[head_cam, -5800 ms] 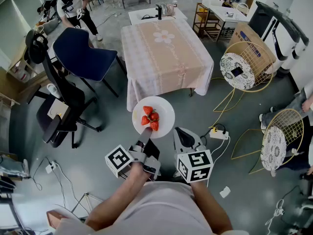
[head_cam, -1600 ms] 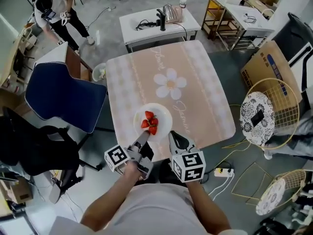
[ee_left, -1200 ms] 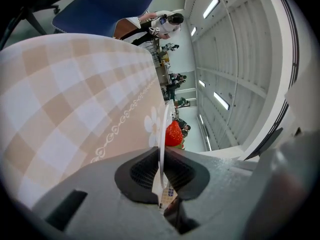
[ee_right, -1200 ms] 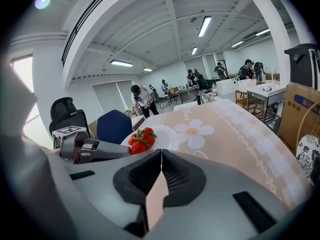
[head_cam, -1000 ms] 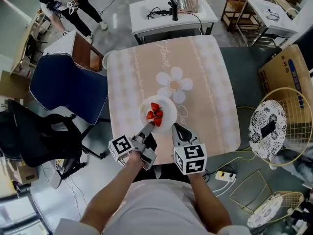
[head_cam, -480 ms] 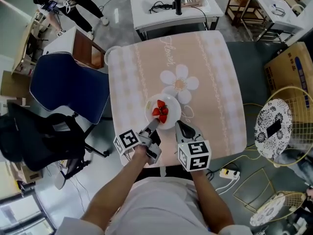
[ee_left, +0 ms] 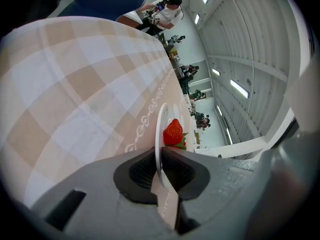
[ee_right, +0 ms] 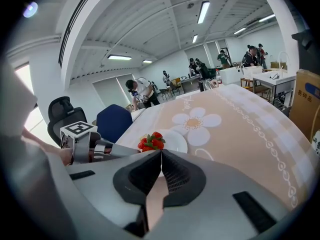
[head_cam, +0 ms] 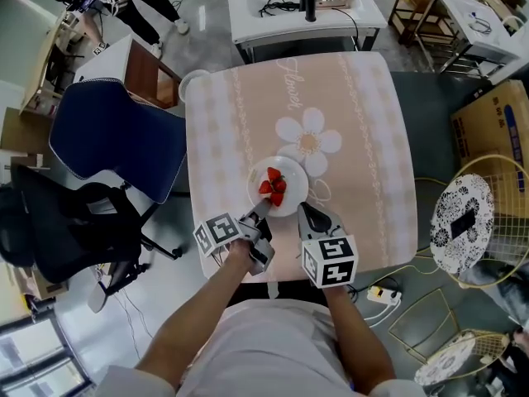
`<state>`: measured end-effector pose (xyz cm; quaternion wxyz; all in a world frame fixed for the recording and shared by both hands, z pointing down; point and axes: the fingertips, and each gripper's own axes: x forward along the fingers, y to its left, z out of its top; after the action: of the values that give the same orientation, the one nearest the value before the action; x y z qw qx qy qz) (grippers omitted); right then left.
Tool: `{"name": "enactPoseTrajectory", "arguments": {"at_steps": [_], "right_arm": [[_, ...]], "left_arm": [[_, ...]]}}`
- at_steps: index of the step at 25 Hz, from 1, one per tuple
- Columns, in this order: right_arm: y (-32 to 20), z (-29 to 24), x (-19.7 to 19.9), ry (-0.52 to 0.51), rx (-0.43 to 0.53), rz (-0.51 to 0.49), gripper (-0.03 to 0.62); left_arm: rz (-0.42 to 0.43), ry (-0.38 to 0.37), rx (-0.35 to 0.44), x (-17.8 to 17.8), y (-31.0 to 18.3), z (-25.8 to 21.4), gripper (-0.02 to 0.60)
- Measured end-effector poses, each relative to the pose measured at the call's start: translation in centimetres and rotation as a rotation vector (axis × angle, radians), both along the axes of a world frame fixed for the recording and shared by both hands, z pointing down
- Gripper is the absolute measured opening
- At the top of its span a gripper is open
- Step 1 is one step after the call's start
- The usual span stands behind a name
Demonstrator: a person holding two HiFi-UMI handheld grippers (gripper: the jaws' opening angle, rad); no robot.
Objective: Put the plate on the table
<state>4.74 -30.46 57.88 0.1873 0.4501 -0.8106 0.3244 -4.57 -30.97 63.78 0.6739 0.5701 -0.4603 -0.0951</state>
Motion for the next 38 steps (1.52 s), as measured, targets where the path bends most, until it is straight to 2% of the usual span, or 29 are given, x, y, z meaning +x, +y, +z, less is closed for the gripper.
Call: {"name": "enactPoseTrajectory", "arguments": {"at_steps": [4, 15, 24, 31, 38], "right_arm": [[0.1, 0.0, -0.1, -0.001, -0.002, -0.009, 0.005], [0.3, -0.1, -0.1, -0.003, 0.002, -0.033, 0.005], [0.3, -0.4, 0.1, -0.009, 0.013, -0.06, 0.005], [0.8, -1.0, 0.4, 0.0, 0.016, -0.081, 0.005], [1.0, -2.1, 0.3, 0.007, 0.032, -0.066, 0.005]], "left_arm": [[0.031, -0.048, -0.014, 0.1, 0.3, 0.3, 0.028], [0.146, -0.262, -0.041, -0.3, 0.8, 0.6, 0.081], [0.214, -0.377, -0.058, -0.4, 1.5, 0.5, 0.118], [0.193, -0.371, -0.097, -0.7, 2.7, 0.2, 0.123], [0.234, -0.393, -0.02, -0.8, 3.0, -2.0, 0.123]]}}
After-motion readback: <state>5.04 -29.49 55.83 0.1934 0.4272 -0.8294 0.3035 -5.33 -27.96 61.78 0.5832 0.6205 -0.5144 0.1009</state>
